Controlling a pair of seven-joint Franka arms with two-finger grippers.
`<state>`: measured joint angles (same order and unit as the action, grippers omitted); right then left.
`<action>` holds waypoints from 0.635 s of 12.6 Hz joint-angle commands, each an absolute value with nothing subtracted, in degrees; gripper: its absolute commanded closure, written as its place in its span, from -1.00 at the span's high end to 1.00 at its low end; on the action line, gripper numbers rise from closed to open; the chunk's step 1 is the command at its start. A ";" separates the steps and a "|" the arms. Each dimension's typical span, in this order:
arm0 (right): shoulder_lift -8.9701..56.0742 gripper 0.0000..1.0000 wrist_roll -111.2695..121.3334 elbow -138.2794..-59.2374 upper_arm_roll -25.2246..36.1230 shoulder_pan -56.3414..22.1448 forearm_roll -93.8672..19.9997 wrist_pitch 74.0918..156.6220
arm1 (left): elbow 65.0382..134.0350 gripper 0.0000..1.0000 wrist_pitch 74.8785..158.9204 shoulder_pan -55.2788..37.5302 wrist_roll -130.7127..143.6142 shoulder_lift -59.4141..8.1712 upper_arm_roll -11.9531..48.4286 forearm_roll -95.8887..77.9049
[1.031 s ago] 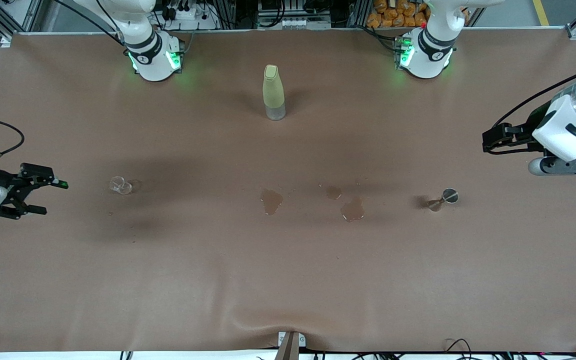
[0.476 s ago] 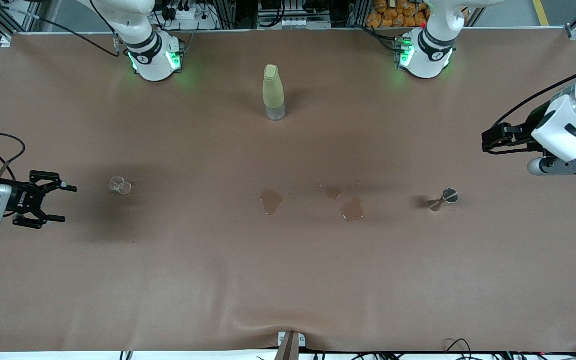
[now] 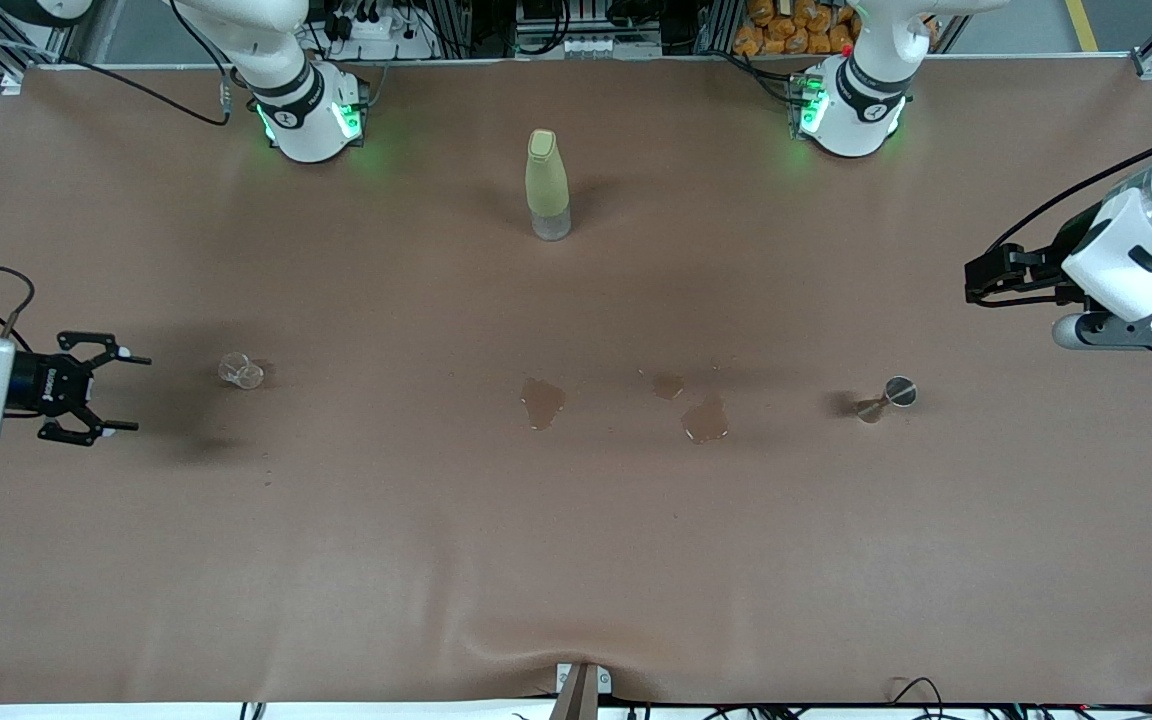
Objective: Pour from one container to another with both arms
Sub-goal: 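Grasp the glass cup with the right gripper while the left gripper lowers to the jigger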
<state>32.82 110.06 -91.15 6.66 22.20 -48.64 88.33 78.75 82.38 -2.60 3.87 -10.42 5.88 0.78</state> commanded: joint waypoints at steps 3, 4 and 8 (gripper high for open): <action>38.14 1.00 126.80 -90.61 5.89 26.36 -53.35 86.92 | 79.19 1.00 82.53 -0.97 -10.51 -10.89 5.71 -0.17; 38.14 1.00 128.74 -90.96 5.89 27.06 -53.00 86.58 | 79.19 1.00 82.79 -0.18 -14.72 -11.94 5.71 -0.78; 43.14 1.00 135.86 -91.06 5.89 29.00 -53.44 78.32 | 79.19 1.00 84.46 8.24 -34.05 -15.63 5.54 -10.96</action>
